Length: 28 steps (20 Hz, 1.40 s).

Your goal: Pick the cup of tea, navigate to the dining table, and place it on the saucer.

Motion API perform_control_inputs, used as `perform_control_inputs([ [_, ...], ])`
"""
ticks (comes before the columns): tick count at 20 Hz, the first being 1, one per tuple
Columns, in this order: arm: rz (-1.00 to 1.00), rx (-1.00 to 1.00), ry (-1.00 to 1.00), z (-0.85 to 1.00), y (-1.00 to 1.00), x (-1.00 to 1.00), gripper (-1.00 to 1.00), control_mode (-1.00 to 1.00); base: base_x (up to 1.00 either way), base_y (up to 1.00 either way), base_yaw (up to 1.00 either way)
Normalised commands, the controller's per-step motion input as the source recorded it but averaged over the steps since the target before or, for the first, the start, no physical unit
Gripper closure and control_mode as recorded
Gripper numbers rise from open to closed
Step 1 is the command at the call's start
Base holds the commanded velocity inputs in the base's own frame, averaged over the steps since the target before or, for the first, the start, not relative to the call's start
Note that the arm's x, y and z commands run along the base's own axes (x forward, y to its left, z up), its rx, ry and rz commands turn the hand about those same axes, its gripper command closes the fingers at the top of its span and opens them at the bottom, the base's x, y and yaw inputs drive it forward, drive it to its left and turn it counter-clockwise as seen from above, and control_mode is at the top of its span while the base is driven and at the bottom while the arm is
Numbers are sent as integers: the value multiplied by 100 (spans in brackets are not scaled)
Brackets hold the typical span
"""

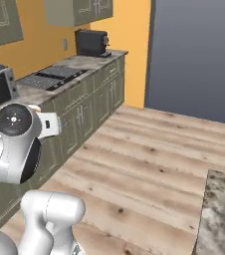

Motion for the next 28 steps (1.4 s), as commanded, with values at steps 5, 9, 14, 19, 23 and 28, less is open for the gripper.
perform_control_inputs([
  [5, 0, 0, 0, 0, 0, 0, 100, 100, 3, -2, -85],
  [9, 0, 0, 0, 0, 0, 0, 100, 100, 0, 6, -72],
  [14, 0, 0, 0, 0, 0, 0, 100, 100, 0, 32, -55],
  [19, 0, 0, 0, 0, 0, 0, 100, 100, 0, 32, -50],
  [23, 0, 0, 0, 0, 0, 0, 100, 100, 0, 18, -52],
  [28, 0, 0, 0, 0, 0, 0, 100, 100, 1, 46, -51],
])
